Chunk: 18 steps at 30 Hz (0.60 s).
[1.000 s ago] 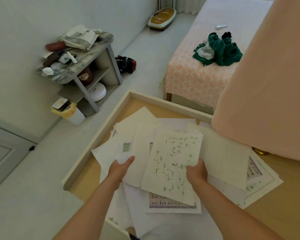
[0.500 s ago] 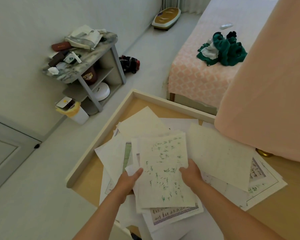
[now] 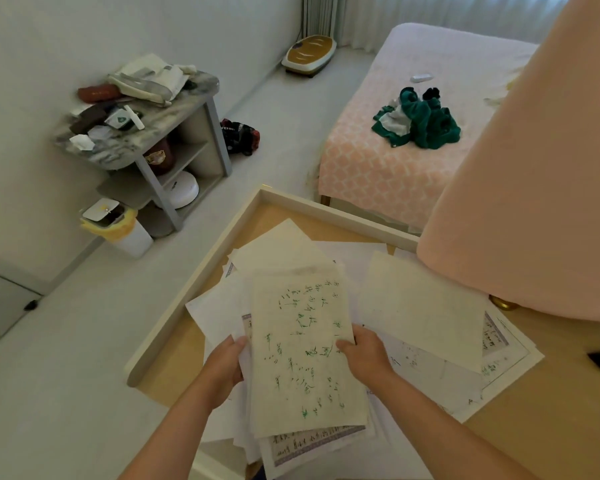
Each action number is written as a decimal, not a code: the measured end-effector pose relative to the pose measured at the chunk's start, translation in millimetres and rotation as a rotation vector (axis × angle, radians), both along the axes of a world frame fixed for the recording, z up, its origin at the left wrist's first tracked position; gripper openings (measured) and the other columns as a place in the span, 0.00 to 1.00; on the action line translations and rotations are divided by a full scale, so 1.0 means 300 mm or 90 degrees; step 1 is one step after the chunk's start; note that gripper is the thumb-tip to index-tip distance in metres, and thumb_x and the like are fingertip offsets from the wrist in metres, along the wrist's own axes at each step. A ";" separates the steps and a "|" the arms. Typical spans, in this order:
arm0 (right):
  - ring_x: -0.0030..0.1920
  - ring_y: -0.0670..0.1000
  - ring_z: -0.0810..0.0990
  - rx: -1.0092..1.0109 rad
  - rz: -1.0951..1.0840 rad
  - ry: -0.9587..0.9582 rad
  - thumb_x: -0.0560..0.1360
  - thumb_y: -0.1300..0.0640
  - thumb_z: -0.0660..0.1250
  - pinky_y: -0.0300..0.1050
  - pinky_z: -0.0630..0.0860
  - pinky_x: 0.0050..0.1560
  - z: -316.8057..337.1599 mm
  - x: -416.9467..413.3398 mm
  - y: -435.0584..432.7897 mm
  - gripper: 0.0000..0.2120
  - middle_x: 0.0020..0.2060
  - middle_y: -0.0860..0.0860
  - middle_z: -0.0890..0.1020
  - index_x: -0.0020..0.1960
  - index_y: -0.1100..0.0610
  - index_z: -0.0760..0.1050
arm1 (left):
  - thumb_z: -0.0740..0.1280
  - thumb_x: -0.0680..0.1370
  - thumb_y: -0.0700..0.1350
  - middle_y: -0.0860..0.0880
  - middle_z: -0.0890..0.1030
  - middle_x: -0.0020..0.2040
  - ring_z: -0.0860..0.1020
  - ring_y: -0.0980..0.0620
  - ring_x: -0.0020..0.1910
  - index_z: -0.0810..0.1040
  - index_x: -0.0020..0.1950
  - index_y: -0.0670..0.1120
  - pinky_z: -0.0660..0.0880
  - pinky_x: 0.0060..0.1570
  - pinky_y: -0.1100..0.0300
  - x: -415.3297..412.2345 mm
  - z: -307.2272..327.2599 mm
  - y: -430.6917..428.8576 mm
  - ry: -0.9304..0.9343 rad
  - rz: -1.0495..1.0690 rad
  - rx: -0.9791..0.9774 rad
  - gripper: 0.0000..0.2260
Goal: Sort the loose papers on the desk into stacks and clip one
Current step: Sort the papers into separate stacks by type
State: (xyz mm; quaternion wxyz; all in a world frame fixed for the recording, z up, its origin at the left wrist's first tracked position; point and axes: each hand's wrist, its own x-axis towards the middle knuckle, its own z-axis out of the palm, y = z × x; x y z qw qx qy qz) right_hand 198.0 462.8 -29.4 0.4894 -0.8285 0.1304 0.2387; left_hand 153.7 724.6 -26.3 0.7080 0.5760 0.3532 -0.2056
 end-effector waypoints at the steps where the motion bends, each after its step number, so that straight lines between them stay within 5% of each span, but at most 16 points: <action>1: 0.49 0.52 0.83 -0.028 -0.021 -0.002 0.79 0.60 0.66 0.47 0.79 0.51 0.000 -0.007 -0.012 0.09 0.44 0.46 0.85 0.51 0.48 0.82 | 0.56 0.85 0.45 0.44 0.84 0.55 0.82 0.43 0.56 0.76 0.62 0.46 0.78 0.57 0.44 0.015 -0.003 -0.007 0.001 -0.034 -0.004 0.11; 4: 0.47 0.55 0.83 -0.077 -0.093 0.010 0.79 0.58 0.66 0.47 0.78 0.49 -0.004 -0.023 -0.080 0.07 0.44 0.53 0.86 0.51 0.56 0.83 | 0.64 0.82 0.46 0.45 0.85 0.53 0.84 0.45 0.52 0.78 0.62 0.43 0.81 0.53 0.48 0.057 -0.011 -0.027 -0.008 -0.143 0.027 0.12; 7: 0.47 0.60 0.84 -0.110 -0.151 0.013 0.78 0.56 0.68 0.55 0.80 0.52 0.007 -0.035 -0.156 0.08 0.44 0.59 0.85 0.47 0.62 0.82 | 0.72 0.76 0.49 0.44 0.85 0.52 0.84 0.45 0.49 0.81 0.56 0.41 0.82 0.49 0.49 0.094 -0.017 -0.046 -0.003 -0.103 0.038 0.14; 13: 0.50 0.52 0.83 -0.038 -0.191 0.066 0.78 0.59 0.68 0.55 0.79 0.58 0.051 -0.077 -0.236 0.07 0.50 0.50 0.84 0.54 0.52 0.80 | 0.58 0.84 0.47 0.43 0.80 0.56 0.79 0.47 0.50 0.77 0.51 0.47 0.78 0.50 0.52 0.171 -0.036 -0.066 -0.009 -0.123 0.143 0.09; 16: 0.54 0.53 0.80 -0.084 -0.193 0.065 0.79 0.57 0.66 0.51 0.77 0.59 0.030 -0.069 -0.199 0.11 0.56 0.52 0.82 0.61 0.55 0.77 | 0.54 0.84 0.44 0.46 0.76 0.57 0.74 0.50 0.50 0.73 0.59 0.46 0.70 0.50 0.57 0.226 -0.029 -0.097 -0.076 -0.145 0.229 0.09; 18: 0.60 0.56 0.77 -0.127 -0.205 0.073 0.81 0.55 0.64 0.50 0.74 0.61 0.011 -0.053 -0.143 0.15 0.62 0.53 0.78 0.66 0.57 0.73 | 0.56 0.84 0.44 0.47 0.72 0.67 0.71 0.47 0.64 0.68 0.71 0.46 0.69 0.63 0.54 0.262 -0.040 -0.110 -0.107 -0.191 0.289 0.16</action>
